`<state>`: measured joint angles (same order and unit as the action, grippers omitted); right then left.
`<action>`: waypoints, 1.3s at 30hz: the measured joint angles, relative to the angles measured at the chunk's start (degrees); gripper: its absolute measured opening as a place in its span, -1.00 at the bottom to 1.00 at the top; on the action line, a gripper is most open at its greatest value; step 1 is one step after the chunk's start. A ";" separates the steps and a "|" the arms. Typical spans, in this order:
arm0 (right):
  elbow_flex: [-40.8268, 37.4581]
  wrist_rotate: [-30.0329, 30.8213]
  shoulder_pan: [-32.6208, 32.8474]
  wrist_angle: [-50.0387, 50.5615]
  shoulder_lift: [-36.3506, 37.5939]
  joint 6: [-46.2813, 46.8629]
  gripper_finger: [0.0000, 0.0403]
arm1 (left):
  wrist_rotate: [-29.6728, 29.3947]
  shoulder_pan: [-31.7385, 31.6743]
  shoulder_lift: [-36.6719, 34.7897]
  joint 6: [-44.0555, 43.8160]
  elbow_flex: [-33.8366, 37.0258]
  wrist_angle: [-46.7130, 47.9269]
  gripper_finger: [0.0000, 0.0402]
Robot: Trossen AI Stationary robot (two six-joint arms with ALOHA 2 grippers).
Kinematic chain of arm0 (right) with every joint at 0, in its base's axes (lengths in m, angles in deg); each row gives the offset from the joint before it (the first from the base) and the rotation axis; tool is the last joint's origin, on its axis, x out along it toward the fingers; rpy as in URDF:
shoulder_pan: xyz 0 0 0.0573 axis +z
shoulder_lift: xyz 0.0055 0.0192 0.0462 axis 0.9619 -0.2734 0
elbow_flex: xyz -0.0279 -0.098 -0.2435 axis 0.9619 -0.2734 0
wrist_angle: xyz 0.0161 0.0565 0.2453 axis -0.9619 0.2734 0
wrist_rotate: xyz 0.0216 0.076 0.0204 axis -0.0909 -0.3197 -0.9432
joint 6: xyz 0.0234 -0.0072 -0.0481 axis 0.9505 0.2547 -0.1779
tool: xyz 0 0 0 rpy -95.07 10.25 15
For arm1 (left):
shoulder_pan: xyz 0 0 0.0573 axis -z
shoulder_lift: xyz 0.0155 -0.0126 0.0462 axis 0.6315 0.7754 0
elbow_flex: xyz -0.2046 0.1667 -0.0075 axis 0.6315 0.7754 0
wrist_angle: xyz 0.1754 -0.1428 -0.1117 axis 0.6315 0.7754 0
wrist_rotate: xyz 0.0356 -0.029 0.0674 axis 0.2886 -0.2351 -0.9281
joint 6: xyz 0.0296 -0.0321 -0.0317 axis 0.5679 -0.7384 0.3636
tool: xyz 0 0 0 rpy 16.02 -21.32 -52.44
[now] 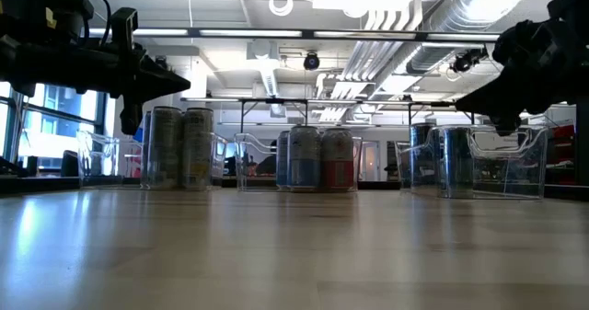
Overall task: Sort soda cans
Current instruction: Return to Home Position
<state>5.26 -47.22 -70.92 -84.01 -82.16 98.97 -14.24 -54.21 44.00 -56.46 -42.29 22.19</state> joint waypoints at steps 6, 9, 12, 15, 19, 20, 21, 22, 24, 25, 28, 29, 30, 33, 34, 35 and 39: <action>0.00 -0.15 0.04 -0.02 -0.86 0.02 -1.00 | -0.16 0.26 -8.38 0.02 0.00 7.81 -1.00; 0.00 -0.17 0.04 -0.02 -0.85 0.02 -1.00 | -0.33 0.48 -21.43 0.00 0.00 19.50 -1.00; 0.00 -0.17 0.04 0.00 -0.83 0.02 -1.00 | -0.26 0.46 -34.63 0.00 0.00 27.64 -1.00; 0.00 -0.22 0.07 0.10 0.43 0.02 -1.00 | -0.27 0.40 -42.25 0.02 -0.02 31.34 -1.00; 0.02 -0.30 0.29 0.04 6.78 0.02 -1.00 | -0.61 1.19 -42.16 -0.02 0.00 27.45 -1.00; 0.02 -0.29 0.30 0.06 9.42 0.02 -1.00 | -0.44 1.48 -42.22 -0.01 0.00 27.30 -1.00; 0.02 -0.20 0.30 0.04 12.00 0.02 -1.00 | -0.40 1.79 -42.21 0.02 -0.01 27.29 -1.00; 0.01 -0.19 0.31 -0.03 14.57 0.02 -1.00 | -0.31 2.05 -42.21 0.01 -0.01 27.81 -1.00; -0.05 0.07 0.30 -4.28 14.84 0.05 -1.00 | -0.33 2.55 -42.21 -0.01 0.00 28.26 -1.00; -0.15 0.39 0.40 -5.04 14.82 -0.01 -1.00 | -0.31 2.80 -42.22 0.02 0.00 28.40 -1.00; -0.15 0.30 0.64 -7.18 14.86 0.04 -1.00 | -0.28 4.00 -42.21 0.00 0.00 28.39 -1.00; -0.15 0.24 0.65 -6.79 14.86 0.02 -1.00 | -0.28 4.59 -42.21 0.02 0.00 28.37 -1.00; -0.15 0.21 0.65 -6.60 14.86 0.02 -1.00 | -0.30 5.22 -42.23 0.00 0.00 28.35 -1.00; -0.15 0.18 0.65 -5.70 14.86 0.04 -1.00 | -0.28 7.25 -42.22 0.02 0.00 28.59 -1.00; -0.15 0.18 0.65 -5.28 14.86 0.04 -1.00 | -0.27 7.86 -42.23 0.01 0.00 28.62 -1.00; -0.15 0.16 0.65 -5.18 14.87 0.03 -1.00 | -0.28 8.50 -42.23 0.00 0.00 28.84 -1.00; -0.17 0.13 0.56 -4.71 14.24 0.03 -1.00 | -0.26 10.35 -42.21 0.00 0.00 29.05 -1.00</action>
<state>5.08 -47.09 -70.36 -88.72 -67.93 99.00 -14.51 -43.86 1.79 -56.46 -42.29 51.24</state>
